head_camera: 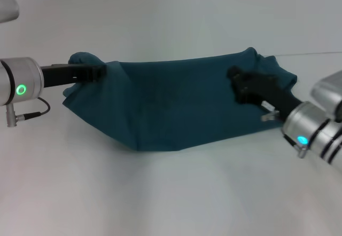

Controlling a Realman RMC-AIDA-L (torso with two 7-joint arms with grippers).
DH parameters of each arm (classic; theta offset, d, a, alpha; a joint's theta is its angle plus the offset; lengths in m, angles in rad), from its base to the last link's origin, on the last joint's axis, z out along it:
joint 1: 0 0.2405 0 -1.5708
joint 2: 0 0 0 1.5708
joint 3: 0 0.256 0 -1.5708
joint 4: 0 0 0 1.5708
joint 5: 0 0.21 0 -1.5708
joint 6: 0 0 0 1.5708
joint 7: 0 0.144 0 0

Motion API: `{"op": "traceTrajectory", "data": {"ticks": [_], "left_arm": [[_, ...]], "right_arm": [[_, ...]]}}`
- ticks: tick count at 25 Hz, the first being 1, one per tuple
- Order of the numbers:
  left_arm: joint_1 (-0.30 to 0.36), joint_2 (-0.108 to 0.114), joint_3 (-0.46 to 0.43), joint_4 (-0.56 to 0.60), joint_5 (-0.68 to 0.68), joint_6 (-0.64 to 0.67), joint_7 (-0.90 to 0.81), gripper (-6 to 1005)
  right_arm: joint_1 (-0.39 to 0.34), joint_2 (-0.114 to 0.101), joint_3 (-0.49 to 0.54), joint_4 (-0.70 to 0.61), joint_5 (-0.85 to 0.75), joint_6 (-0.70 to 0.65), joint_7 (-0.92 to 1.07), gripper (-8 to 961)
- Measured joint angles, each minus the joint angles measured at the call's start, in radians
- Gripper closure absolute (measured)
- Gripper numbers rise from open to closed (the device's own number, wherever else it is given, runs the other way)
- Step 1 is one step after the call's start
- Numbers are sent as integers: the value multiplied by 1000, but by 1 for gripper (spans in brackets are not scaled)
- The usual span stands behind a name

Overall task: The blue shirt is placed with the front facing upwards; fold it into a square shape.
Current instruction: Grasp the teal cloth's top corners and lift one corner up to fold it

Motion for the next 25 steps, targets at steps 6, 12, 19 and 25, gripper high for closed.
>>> {"op": "traceTrajectory", "data": {"ticks": [6,12,19,25], "left_arm": [[16,-2,2,77,0,45,-27,951],[23,-2,3,118,-5,72,-57,952],[25,-2,8,149,-9,88,-64,953],[22,-2,14,179,-9,96,-65,952]], "right_arm": [[99,6,-2,106,-50,59,-58,942],[204,12,0,201,-141,164,-63,950],[295,18,3,270,-165,257,-61,952],[363,21,60,324,-272,295,-55,949]]}}
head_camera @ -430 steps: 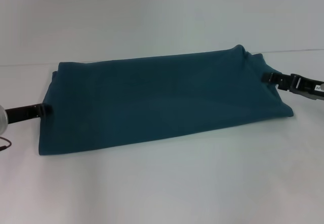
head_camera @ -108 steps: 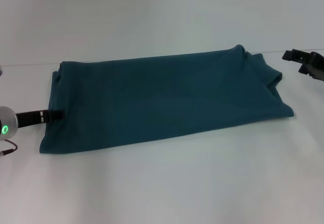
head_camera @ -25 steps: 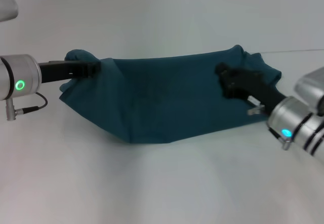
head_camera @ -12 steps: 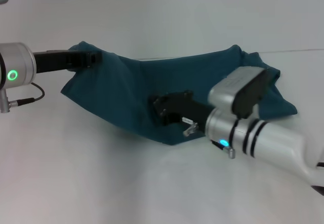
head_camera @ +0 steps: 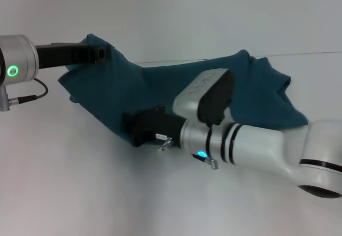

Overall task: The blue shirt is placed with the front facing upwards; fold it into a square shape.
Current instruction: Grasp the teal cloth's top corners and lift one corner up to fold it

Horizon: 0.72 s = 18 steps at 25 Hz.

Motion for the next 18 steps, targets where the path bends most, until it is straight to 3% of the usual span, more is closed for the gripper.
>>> {"op": "traceTrajectory", "data": {"ticks": [6,8,13,18], "left_arm": [[-7,3,-3,5,1,3,0,952],[-3,3,-6,5,3,3,0,952],[9,4,-9,14,2,5,0,952],[14,2,-9,39,1,9,-5,952]], "right_arm": [[-5,-8,143,30,-173,-18,0,946],[-55,-16,189,27,-192,-77,-1,945],[-269,-21,380,-56,-190,-272,-1,942],[-289,-24,476,-80,-192,-206,13,939]]}}
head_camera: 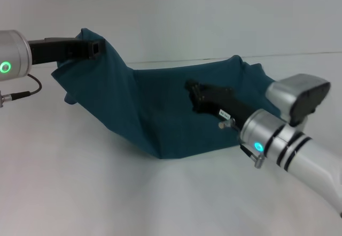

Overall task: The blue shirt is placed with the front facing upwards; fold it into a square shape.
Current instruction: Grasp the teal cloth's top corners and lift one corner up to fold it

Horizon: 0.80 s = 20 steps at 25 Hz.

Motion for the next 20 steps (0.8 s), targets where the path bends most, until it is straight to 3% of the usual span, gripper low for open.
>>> {"op": "traceTrajectory", "data": {"ticks": [12,20], "left_arm": [[1,0,5,67,-1,21,-19,953],[1,0,7,70,-1,21,-17,952]], "right_arm": [[234,13,4,131,-154,318,22,933],[289,19,9,199,-224,352,23,929]]}}
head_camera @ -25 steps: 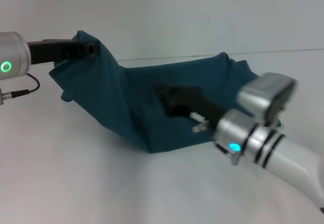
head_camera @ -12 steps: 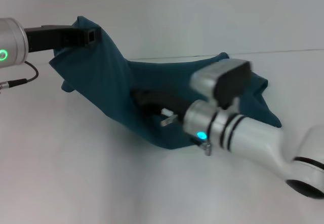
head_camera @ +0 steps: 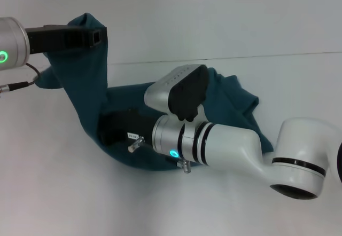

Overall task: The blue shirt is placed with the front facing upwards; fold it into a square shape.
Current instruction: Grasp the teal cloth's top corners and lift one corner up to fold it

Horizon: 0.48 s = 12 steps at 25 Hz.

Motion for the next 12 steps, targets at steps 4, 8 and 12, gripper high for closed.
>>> {"op": "traceTrajectory", "data": {"ticks": [4,8,12], "left_arm": [[1,0,-2,-7,0,-5,5,952],[5,0,-4,-8,0,-5,6,952],[7,0,-4,-6,0,-8,5,952]], "right_arm": [[-74,-12,49,-5,-14,-36,-7,927],[-208,-17,137,-61,-16,-153,-9,925],[-257,-20,160,-72,-21,-177,5,923]]}}
